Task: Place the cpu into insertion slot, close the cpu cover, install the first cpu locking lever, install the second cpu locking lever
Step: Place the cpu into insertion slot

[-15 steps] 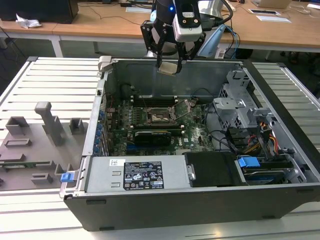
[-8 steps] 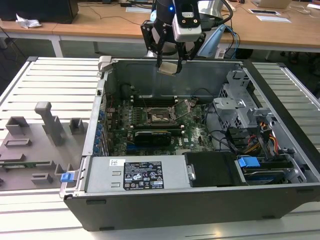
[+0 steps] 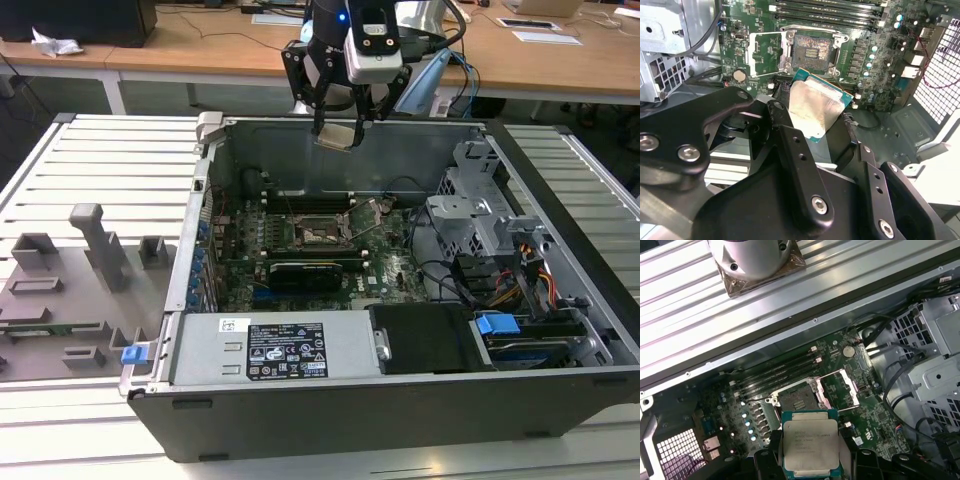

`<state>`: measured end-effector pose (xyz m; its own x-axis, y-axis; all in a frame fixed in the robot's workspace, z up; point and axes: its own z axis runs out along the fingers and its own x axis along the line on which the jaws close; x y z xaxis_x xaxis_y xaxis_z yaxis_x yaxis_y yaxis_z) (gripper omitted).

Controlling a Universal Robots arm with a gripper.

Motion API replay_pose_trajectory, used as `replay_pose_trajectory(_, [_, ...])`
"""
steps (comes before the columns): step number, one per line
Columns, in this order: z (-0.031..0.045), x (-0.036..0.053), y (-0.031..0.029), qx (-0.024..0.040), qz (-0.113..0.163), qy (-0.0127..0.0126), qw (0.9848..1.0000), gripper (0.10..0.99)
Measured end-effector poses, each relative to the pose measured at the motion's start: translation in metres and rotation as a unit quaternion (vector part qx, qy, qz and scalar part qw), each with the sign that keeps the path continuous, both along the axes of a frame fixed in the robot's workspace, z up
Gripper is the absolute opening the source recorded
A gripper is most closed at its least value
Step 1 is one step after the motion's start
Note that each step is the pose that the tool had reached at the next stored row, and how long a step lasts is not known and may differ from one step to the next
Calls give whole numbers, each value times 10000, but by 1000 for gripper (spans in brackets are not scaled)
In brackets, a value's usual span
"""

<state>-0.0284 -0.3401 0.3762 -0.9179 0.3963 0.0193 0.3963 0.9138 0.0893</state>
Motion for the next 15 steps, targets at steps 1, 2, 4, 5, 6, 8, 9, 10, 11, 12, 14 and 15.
replay_pose_trajectory(1, [0, 0, 0, 0, -5, 0, 10000, 537])
replay_pose_trajectory(2, [0, 0, 0, 0, -12, 0, 10000, 537])
replay_pose_trajectory(4, [0, 0, 0, 0, -24, 0, 10000, 537])
replay_pose_trajectory(5, [0, 0, 0, 0, -29, 0, 10000, 537])
replay_pose_trajectory(6, [0, 0, 0, 0, -35, 0, 10000, 537])
replay_pose_trajectory(8, [0, 0, 0, 0, -44, 0, 10000, 537])
replay_pose_trajectory(9, [0, 0, 0, 0, -53, 0, 10000, 537])
replay_pose_trajectory(10, [0, 0, 0, 0, -57, 0, 10000, 537])
replay_pose_trajectory(11, [0, 0, 0, 0, -64, 0, 10000, 537])
replay_pose_trajectory(12, [0, 0, 0, 0, -72, 0, 10000, 537])
replay_pose_trajectory(14, [0, 0, 0, 0, -84, 0, 10000, 537])
replay_pose_trajectory(15, [0, 0, 0, 0, -91, 0, 10000, 537])
